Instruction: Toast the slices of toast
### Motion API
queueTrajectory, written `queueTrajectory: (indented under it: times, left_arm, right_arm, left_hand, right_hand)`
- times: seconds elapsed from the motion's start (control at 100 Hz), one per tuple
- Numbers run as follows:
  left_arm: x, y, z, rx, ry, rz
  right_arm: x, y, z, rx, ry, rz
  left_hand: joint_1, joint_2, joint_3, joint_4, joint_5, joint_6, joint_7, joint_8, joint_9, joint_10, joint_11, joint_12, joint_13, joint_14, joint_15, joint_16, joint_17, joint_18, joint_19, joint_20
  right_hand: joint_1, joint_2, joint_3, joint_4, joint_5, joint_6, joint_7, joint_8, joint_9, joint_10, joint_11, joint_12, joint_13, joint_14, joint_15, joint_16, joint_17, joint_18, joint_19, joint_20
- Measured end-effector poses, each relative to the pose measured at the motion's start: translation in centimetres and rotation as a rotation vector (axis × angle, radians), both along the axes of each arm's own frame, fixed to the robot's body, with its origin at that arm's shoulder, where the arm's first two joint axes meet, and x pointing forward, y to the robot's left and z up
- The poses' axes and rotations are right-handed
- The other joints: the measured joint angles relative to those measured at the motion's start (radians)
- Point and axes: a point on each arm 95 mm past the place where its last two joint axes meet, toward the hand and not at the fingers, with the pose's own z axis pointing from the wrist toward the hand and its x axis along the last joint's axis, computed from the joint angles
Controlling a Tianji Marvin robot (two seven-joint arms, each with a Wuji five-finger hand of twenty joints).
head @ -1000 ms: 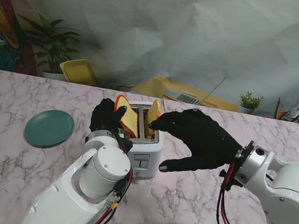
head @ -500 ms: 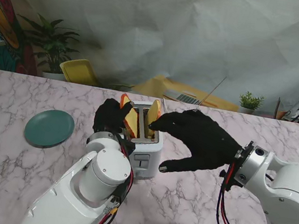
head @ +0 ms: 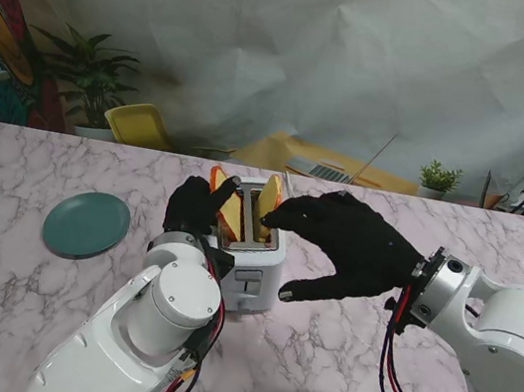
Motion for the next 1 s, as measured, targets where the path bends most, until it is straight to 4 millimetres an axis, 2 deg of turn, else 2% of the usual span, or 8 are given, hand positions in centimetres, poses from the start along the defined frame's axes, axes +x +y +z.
queueTrajectory:
  times: [0.12, 0.26, 0.33, 0.4, 0.42, 0.47, 0.64, 1.0]
  left_arm:
    - [-0.2, -0.2, 0.1, -0.059, -0.006, -0.038]
    - [-0.5, -0.2, 0.3, -0.084, -0.012, -0.054]
    - [-0.7, -0.3, 0.5, -0.092, -0.019, -0.045]
    - [-0.8, -0.2, 0.7, -0.090, -0.029, -0.020]
    - [-0.8, -0.2, 0.8, -0.089, -0.031, -0.013]
    - [-0.8, -0.3, 0.9, -0.083, -0.035, 0.005]
    - [-0.7, -0.6, 1.2, -0.094, -0.041, 0.003]
    - [0.0, -0.5, 0.1, -0.132, 0.028, 0.003]
  right_arm:
    - [0.0, 0.0, 0.0, 0.000, 0.000, 0.000]
    - [0.0, 0.0, 0.0, -0.003, -0.001, -0.001]
    - [0.0, 0.0, 0.0, -0.005, -0.002, -0.002]
    - [0.0, 0.0, 0.0, -0.007, -0.003, -0.004]
    - [0.0, 0.0, 0.0, -0.008, -0.004, -0.005]
    - [0.0, -0.1, 0.0, -0.010, -0.005, -0.006]
    - [0.0, -0.1, 0.0, -0.012, -0.007, -0.008]
    - [0.0, -0.2, 0.0, -0.012, -0.005, -0.009]
  left_hand:
    - [0.000, 0.021, -0.001, 0.000, -0.013, 0.009, -0.066, -0.020, -0.061, 0.024, -0.026, -0.012, -0.073, 0.021, -0.015, 0.009, -0.061, 0.011, -0.036, 0.025]
    - [0.006, 0.039, -0.001, 0.000, -0.013, 0.010, -0.089, -0.023, -0.074, 0.031, -0.029, -0.022, -0.087, 0.029, -0.015, 0.018, -0.078, 0.014, -0.037, 0.041]
    - [0.085, 0.053, 0.000, 0.000, -0.013, 0.012, -0.089, -0.023, -0.073, 0.032, -0.028, -0.022, -0.086, 0.029, -0.015, 0.019, -0.075, 0.014, -0.036, 0.064]
    - [0.222, 0.062, 0.000, 0.000, -0.005, 0.013, -0.057, 0.013, -0.040, 0.027, -0.014, -0.022, -0.037, 0.019, -0.014, 0.019, -0.030, 0.013, -0.020, 0.075]
    - [0.273, 0.040, 0.046, 0.000, 0.006, 0.009, -0.013, 0.044, -0.005, 0.014, 0.000, -0.014, 0.006, 0.009, -0.012, 0.019, 0.004, 0.010, -0.005, 0.075]
    - [0.303, -0.004, 0.155, 0.000, 0.018, -0.007, 0.058, 0.073, 0.045, -0.014, 0.016, -0.011, 0.069, -0.012, -0.010, 0.019, 0.061, -0.002, 0.016, 0.075]
    - [0.303, -0.004, 0.218, 0.000, 0.018, -0.028, 0.146, 0.071, 0.071, -0.042, 0.041, 0.001, 0.120, -0.047, -0.010, -0.007, 0.117, -0.028, 0.017, 0.038]
    - [0.303, -0.004, 0.244, 0.000, 0.016, -0.033, 0.182, 0.058, 0.071, -0.044, 0.052, 0.013, 0.122, -0.049, -0.010, -0.017, 0.118, -0.029, 0.017, 0.013]
  right_hand:
    - [0.000, 0.000, 0.000, 0.000, 0.000, 0.000, 0.000, 0.000, 0.000, 0.000, 0.000, 0.000, 0.000, 0.000, 0.000, 0.000, 0.000, 0.000, 0.000, 0.000]
    - [0.000, 0.000, 0.000, 0.000, 0.000, 0.000, 0.000, 0.000, 0.000, 0.000, 0.000, 0.000, 0.000, 0.000, 0.000, 0.000, 0.000, 0.000, 0.000, 0.000]
    - [0.000, 0.011, 0.000, 0.000, 0.000, 0.000, 0.000, 0.000, 0.000, 0.000, 0.000, 0.000, 0.000, 0.000, 0.000, 0.000, 0.000, 0.000, 0.000, 0.000]
    - [0.000, 0.011, 0.000, 0.000, 0.000, 0.000, 0.000, 0.000, 0.000, 0.000, 0.000, 0.000, 0.000, 0.000, 0.000, 0.000, 0.000, 0.000, 0.000, 0.000]
    - [0.000, 0.011, 0.000, 0.000, 0.000, 0.000, 0.000, 0.000, 0.000, 0.000, 0.000, 0.000, 0.000, 0.000, 0.000, 0.000, 0.000, 0.000, 0.000, 0.000]
    - [0.000, 0.011, 0.000, 0.000, 0.000, 0.000, 0.000, 0.000, 0.000, 0.000, 0.000, 0.000, 0.000, 0.000, 0.000, 0.000, 0.000, 0.000, 0.000, 0.000]
    - [0.000, 0.011, -0.001, 0.000, 0.000, 0.000, 0.000, 0.000, 0.000, 0.000, 0.000, 0.000, 0.000, 0.000, 0.000, 0.000, 0.000, 0.000, 0.000, 0.000]
    - [0.000, 0.011, -0.002, 0.000, 0.000, 0.000, 0.000, 0.000, 0.000, 0.000, 0.000, 0.000, 0.001, 0.000, 0.000, 0.000, 0.000, 0.000, 0.000, 0.000]
